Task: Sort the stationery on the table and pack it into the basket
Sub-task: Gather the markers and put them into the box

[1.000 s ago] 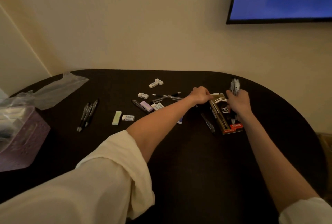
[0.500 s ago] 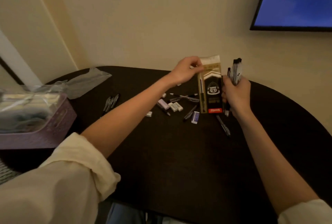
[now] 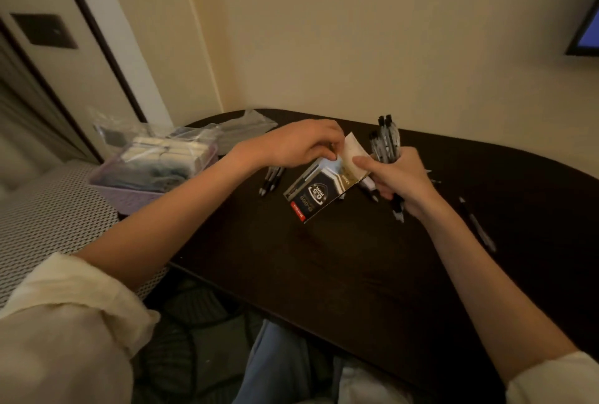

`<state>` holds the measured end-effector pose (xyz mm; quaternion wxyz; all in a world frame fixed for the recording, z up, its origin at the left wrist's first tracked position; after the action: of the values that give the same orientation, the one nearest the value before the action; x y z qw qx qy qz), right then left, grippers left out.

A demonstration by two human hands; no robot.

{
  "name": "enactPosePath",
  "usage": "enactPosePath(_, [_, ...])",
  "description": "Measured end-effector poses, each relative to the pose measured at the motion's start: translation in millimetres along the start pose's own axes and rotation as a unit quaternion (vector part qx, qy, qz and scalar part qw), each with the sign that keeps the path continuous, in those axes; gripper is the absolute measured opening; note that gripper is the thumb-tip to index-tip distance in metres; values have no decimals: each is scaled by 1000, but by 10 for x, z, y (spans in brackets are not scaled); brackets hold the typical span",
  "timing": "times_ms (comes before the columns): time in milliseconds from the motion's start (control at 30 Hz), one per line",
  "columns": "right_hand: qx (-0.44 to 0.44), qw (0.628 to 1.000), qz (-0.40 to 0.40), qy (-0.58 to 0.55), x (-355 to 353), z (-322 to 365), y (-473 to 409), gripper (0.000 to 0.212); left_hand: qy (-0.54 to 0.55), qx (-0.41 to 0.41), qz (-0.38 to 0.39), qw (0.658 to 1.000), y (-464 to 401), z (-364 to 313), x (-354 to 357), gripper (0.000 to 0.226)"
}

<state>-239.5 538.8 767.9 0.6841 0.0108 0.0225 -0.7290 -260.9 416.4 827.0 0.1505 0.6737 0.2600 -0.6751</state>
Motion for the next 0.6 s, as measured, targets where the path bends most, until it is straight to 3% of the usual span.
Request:
enactPosePath(167, [16,996,-8,-93,314,-83,141,12,-46,-81,-98,991,452,229,13,27])
enactPosePath(300, [7,992,-10,-124,490,-104,251,15,68,-149,-163,973,757,232,182,40])
enactPosePath(400, [11,992,14,-122,622,-133,303,18,174,-202,-215,939,896,259,243,30])
enactPosePath(467, [6,992,33,-120,709,-144,332,19,223,-233,-225,919,956,295,315,25])
enactPosePath(600, [8,992,38,-117,779,-179,362,20,289,-260,-206,898,1038,323,456,37])
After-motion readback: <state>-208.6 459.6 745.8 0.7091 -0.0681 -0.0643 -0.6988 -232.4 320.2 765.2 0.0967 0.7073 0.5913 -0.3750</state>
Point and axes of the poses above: each hand's wrist, its own y-axis away from the middle knuckle, its own x-axis out of the palm, z = x × y, the point moved 10 cm from there along -y, towards the middle knuckle, and after that the axes turned 11 degrees about -y, right-handed, at the moved point
